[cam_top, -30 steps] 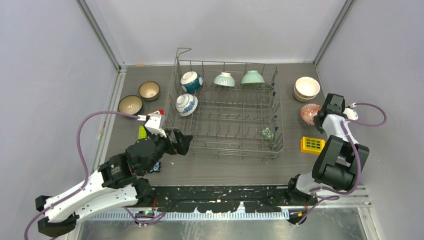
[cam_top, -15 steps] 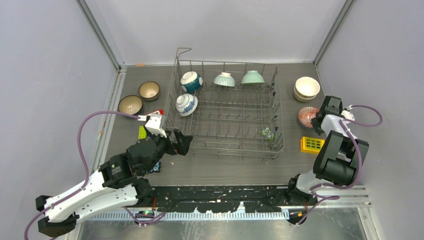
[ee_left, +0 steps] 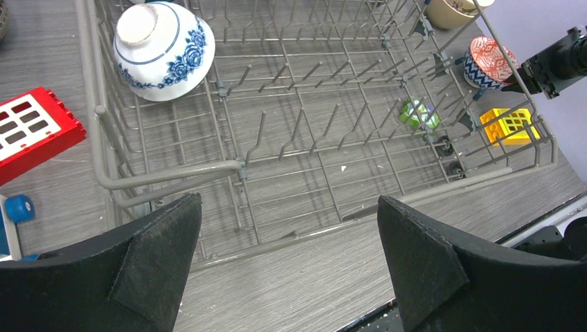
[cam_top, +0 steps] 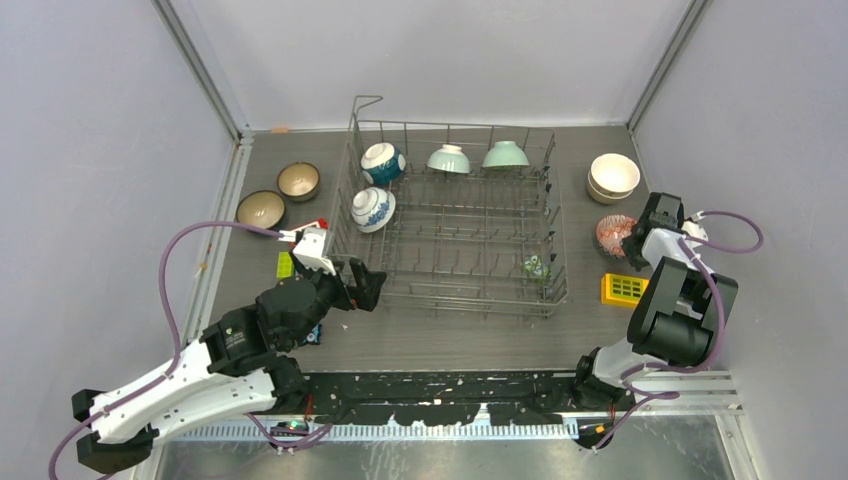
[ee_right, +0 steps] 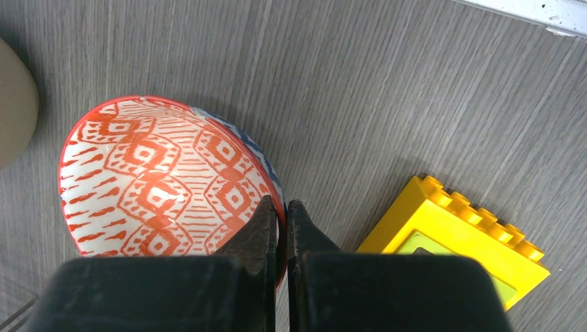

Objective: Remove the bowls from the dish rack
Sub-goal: Place the bowl at the center of the board.

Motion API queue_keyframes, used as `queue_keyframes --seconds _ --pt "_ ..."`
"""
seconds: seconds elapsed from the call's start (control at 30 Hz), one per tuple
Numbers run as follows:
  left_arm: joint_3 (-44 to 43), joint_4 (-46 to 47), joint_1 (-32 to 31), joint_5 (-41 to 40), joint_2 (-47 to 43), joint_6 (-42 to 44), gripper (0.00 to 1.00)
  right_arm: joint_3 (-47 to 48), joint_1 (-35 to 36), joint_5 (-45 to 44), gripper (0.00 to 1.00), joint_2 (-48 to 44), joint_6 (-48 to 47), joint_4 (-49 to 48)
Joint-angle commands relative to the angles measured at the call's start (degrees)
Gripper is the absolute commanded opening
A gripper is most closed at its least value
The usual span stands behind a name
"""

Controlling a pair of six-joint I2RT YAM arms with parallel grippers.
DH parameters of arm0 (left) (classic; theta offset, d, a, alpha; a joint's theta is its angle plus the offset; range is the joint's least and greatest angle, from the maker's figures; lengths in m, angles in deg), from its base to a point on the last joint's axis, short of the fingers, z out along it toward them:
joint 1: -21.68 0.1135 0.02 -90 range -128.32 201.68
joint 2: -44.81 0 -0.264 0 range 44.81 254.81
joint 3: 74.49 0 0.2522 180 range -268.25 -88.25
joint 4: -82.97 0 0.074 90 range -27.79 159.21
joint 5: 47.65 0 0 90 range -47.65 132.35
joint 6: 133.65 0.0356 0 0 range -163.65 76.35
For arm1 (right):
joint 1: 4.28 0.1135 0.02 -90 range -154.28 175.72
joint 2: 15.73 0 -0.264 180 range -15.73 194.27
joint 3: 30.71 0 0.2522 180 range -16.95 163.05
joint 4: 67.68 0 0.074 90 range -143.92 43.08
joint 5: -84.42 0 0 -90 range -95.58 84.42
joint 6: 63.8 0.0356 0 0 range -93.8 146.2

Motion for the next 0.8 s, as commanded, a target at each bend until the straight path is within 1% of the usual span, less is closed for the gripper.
queue_keyframes --seconds 0.0,0.3,0.53,0.77 --pt "0.14 0.89 -0.10 -1.15 0.15 -0.79 0.99 0.62 -0.25 -0.32 0.04 -0.17 -0.36 -3.48" --pt "0.28 0.91 -0.05 -0.89 0.28 -1.03 0.99 0.10 -0.25 -0.06 0.20 -0.80 -0.91 -3.78" --pt "0.31 0.64 -0.10 -0.82 0.00 -1.05 0.99 -0.17 -0.23 -0.23 0.27 -1.41 -1.08 -3.64" --pt "0.23 0.48 -0.10 -0.71 -0.33 -1.14 0.99 0.24 -0.27 -0.99 0.44 -2.35 -1.34 -2.21"
